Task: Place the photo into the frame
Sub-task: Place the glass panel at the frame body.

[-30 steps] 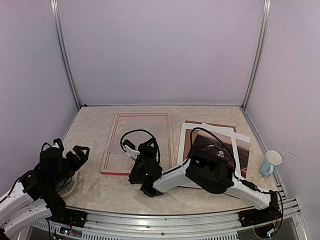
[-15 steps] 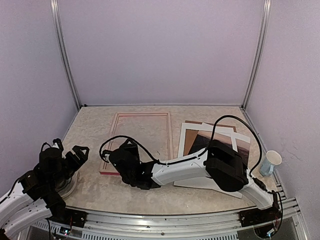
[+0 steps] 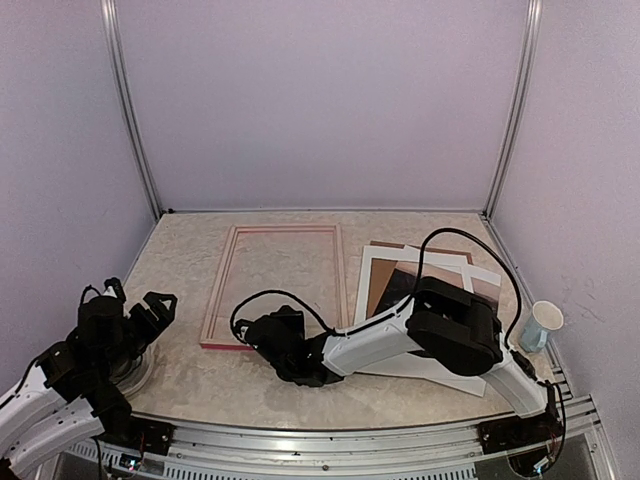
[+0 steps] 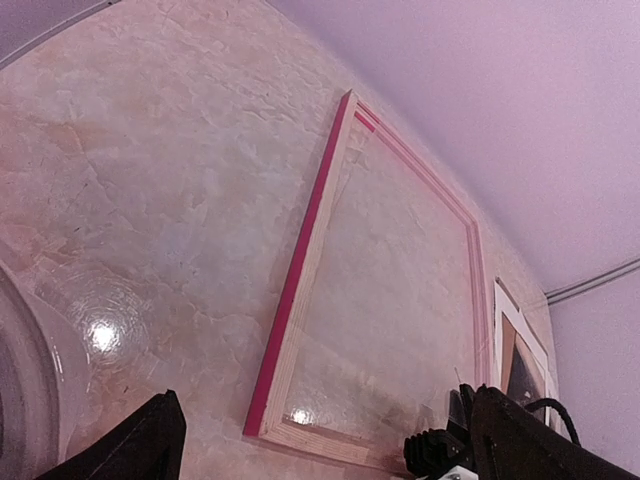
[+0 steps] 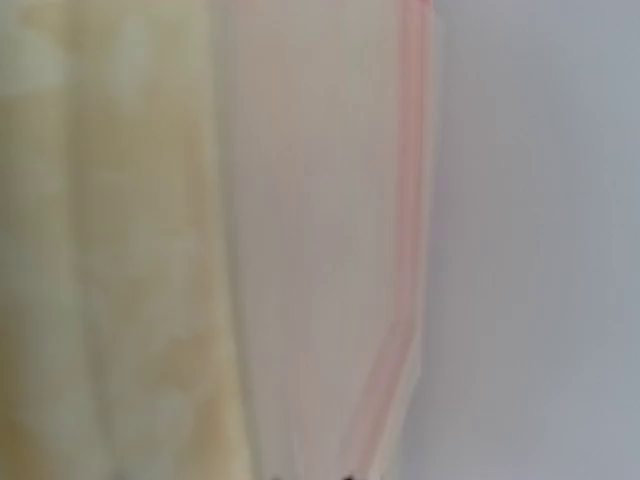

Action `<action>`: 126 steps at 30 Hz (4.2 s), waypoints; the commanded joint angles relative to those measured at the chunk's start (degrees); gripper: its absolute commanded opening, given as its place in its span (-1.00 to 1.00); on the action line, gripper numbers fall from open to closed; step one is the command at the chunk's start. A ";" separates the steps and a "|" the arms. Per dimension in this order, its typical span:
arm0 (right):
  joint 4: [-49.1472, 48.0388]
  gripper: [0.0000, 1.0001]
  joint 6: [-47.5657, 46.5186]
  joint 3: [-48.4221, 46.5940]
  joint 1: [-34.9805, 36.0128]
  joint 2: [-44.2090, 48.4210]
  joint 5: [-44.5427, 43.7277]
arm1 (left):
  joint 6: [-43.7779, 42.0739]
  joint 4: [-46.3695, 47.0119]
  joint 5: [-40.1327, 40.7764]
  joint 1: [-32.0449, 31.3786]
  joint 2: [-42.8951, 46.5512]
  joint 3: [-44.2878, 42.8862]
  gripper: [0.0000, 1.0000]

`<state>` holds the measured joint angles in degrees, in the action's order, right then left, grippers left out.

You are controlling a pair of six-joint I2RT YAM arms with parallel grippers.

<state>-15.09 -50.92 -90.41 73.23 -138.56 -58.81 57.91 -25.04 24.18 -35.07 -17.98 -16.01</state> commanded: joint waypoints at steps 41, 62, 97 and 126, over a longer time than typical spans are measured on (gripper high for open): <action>-30.39 -1.00 -18.54 17.02 0.97 10.66 6.83 | 0.14 -0.04 1.50 0.29 -0.82 -0.60 0.98; -28.80 -1.00 -16.83 14.03 0.64 7.66 3.39 | -0.09 0.35 1.41 0.35 -1.59 -1.04 0.98; 11.98 0.90 7.89 2.17 -0.10 11.40 15.05 | 0.28 -0.50 1.22 0.53 -0.60 -0.60 0.98; 25.81 0.90 15.54 -2.84 -3.71 12.53 28.41 | 1.02 -0.91 0.51 0.44 0.48 -0.12 0.98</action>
<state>9.69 -36.49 -91.68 69.97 -127.07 -31.92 58.74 -25.39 24.80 -35.05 -18.24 -16.01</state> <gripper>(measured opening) 0.952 0.989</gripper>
